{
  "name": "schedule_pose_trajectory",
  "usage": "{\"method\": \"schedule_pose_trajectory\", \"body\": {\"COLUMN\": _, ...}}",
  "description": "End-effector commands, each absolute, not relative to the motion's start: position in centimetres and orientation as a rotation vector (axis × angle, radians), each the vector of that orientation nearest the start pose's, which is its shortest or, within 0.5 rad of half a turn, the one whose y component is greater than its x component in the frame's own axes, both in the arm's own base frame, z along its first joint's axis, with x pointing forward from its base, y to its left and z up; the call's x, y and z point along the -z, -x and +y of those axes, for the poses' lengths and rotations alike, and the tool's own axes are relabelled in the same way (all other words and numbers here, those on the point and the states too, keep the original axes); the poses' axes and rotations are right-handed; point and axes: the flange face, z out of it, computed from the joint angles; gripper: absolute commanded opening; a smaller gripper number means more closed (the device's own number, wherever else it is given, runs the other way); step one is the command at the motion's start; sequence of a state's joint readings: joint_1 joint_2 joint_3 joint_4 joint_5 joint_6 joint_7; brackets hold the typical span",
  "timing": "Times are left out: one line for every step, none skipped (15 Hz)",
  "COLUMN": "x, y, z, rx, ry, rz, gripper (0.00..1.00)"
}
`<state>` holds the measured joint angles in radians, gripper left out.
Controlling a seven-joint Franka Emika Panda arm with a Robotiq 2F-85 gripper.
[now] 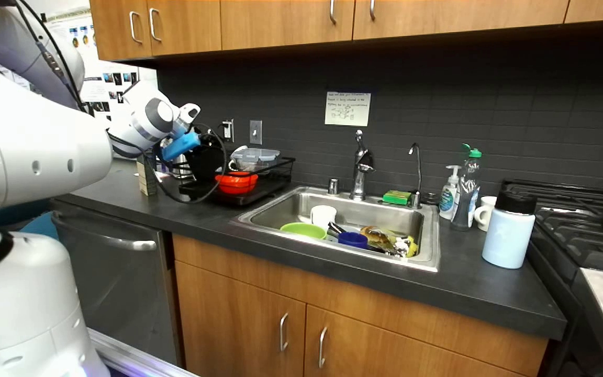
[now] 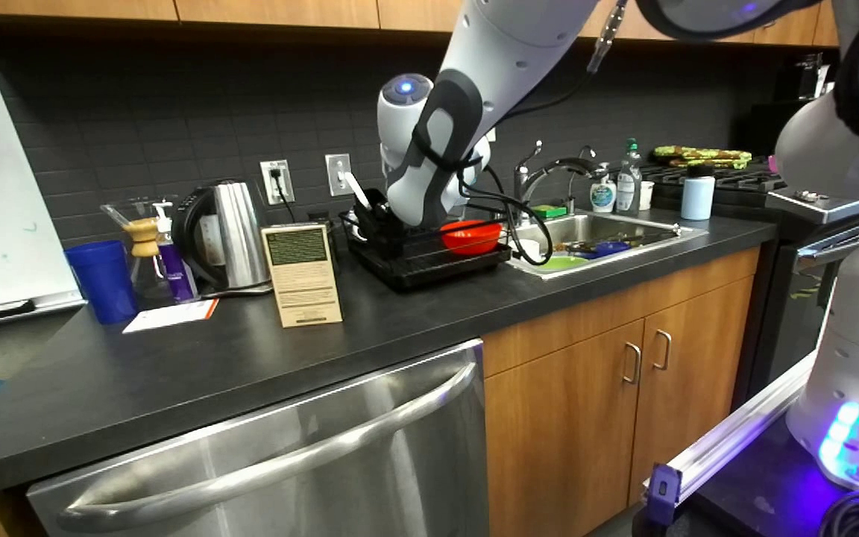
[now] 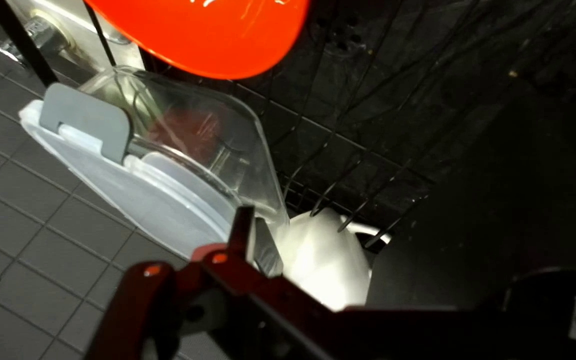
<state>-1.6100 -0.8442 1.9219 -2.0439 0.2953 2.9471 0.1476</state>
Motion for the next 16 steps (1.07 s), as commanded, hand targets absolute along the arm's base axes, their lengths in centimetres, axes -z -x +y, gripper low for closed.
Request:
{"method": "schedule_pose_trajectory", "body": {"x": -32.7, "y": -57.2, "z": 23.6, "rx": 1.303, "ry": 3.279, "rz": -0.462, "gripper": 1.0}}
{"method": "schedule_pose_trajectory", "body": {"x": -32.7, "y": -57.2, "z": 23.4, "rx": 1.312, "ry": 3.275, "rz": -0.456, "gripper": 1.0}}
{"method": "schedule_pose_trajectory", "body": {"x": -33.4, "y": -57.7, "z": 26.0, "rx": 1.361, "ry": 3.238, "rz": -0.438, "gripper": 1.0}}
{"method": "schedule_pose_trajectory", "body": {"x": -33.4, "y": -57.7, "z": 25.9, "rx": 1.364, "ry": 3.235, "rz": -0.437, "gripper": 1.0}}
{"method": "schedule_pose_trajectory", "body": {"x": -33.4, "y": -57.6, "z": 25.8, "rx": 1.364, "ry": 3.234, "rz": -0.435, "gripper": 1.0}}
{"method": "schedule_pose_trajectory", "body": {"x": -33.4, "y": -57.6, "z": 25.8, "rx": 1.362, "ry": 3.233, "rz": -0.433, "gripper": 1.0}}
{"method": "schedule_pose_trajectory", "body": {"x": -33.4, "y": -57.6, "z": 25.7, "rx": 1.361, "ry": 3.233, "rz": -0.431, "gripper": 1.0}}
{"method": "schedule_pose_trajectory", "body": {"x": -33.4, "y": -57.6, "z": 25.7, "rx": 1.361, "ry": 3.233, "rz": -0.431, "gripper": 1.0}}
{"method": "schedule_pose_trajectory", "body": {"x": -33.4, "y": -57.5, "z": 25.6, "rx": 1.361, "ry": 3.233, "rz": -0.43, "gripper": 1.0}}
{"method": "schedule_pose_trajectory", "body": {"x": -33.4, "y": -57.5, "z": 25.6, "rx": 1.36, "ry": 3.234, "rz": -0.43, "gripper": 1.0}}
{"method": "schedule_pose_trajectory", "body": {"x": -33.8, "y": -57.3, "z": 26.0, "rx": 1.376, "ry": 3.225, "rz": -0.406, "gripper": 1.0}}
{"method": "schedule_pose_trajectory", "body": {"x": -34.1, "y": -57.1, "z": 26.3, "rx": 1.388, "ry": 3.217, "rz": -0.392, "gripper": 1.0}}
{"method": "schedule_pose_trajectory", "body": {"x": -34.6, "y": -56.9, "z": 26.4, "rx": 1.417, "ry": 3.206, "rz": -0.379, "gripper": 1.0}}
{"method": "schedule_pose_trajectory", "body": {"x": -35.0, "y": -56.7, "z": 26.4, "rx": 1.439, "ry": 3.191, "rz": -0.366, "gripper": 1.0}}
{"method": "schedule_pose_trajectory", "body": {"x": -35.5, "y": -56.5, "z": 26.5, "rx": 1.461, "ry": 3.178, "rz": -0.354, "gripper": 1.0}}
{"method": "schedule_pose_trajectory", "body": {"x": -35.9, "y": -56.4, "z": 26.3, "rx": 1.487, "ry": 3.169, "rz": -0.347, "gripper": 1.0}}
